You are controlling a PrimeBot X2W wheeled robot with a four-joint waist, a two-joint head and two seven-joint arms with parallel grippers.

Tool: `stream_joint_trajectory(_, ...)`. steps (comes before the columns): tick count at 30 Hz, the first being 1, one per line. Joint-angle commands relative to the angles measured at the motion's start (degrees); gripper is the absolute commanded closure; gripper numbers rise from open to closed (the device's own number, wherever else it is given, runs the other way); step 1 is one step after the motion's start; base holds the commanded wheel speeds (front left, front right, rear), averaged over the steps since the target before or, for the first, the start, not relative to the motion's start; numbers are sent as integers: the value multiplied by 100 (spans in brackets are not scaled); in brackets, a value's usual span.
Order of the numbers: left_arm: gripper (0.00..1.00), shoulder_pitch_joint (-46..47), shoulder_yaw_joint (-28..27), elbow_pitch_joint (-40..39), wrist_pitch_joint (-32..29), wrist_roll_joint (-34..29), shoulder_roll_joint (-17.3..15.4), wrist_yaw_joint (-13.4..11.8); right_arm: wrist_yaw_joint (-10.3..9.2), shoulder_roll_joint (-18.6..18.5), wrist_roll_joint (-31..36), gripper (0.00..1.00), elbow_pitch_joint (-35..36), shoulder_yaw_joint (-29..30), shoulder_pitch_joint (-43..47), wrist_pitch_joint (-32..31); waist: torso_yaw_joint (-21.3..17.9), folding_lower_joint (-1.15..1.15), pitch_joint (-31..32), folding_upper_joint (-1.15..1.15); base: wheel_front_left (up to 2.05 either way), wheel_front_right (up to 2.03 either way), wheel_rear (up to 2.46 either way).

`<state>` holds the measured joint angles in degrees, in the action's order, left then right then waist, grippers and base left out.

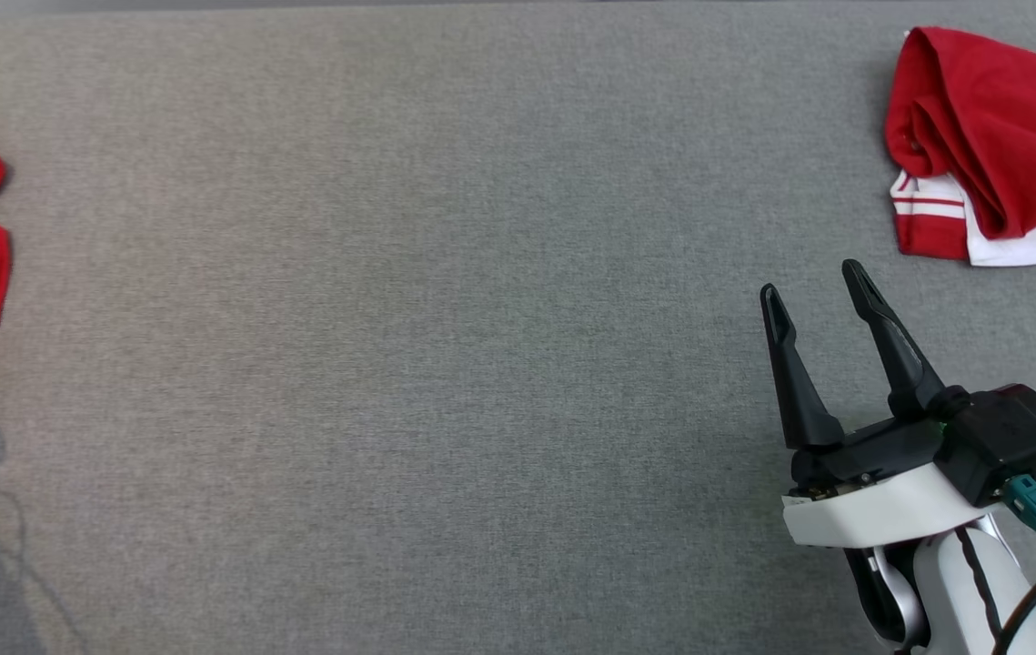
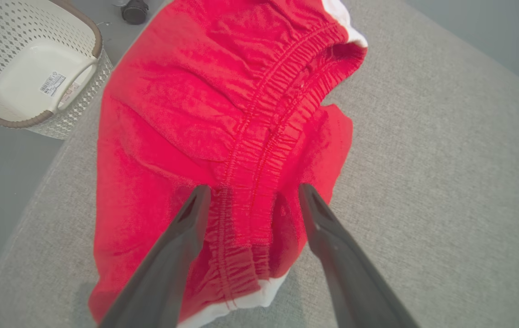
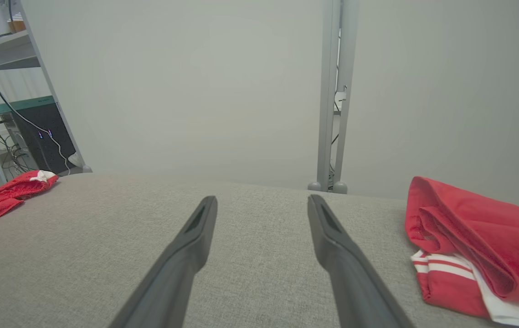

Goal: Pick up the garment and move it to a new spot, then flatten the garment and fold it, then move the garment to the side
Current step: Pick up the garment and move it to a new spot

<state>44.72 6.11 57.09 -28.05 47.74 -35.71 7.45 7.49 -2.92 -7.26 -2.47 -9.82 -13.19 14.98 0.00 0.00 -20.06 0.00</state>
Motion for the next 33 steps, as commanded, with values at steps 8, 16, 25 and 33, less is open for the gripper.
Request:
stream_joint_trajectory(8, 0, 212, 274, 357, -527, 334, -318, 8, 3, -10, -36, 0, 153, 88, 50, 17, -230, 0, -252, 0, 0, 0, 0)
stream_joint_trajectory(16, 0, 144, 548, 475, -1033, 651, -369, 8, 3, -11, -57, 0, 214, 103, 41, 17, -256, 0, -323, 0, 0, 0, 0)
stream_joint_trajectory(25, 100, 78, 848, 318, -1109, 979, -428, 8, 3, -11, -87, 0, 161, 88, 16, 17, -223, 0, -320, 0, 0, 0, 0)
stream_joint_trajectory(33, 100, 87, 1096, 110, -836, 1158, -570, 8, 3, -11, -110, 0, 76, 102, 75, 17, -190, 0, -155, 0, 0, 0, 0)
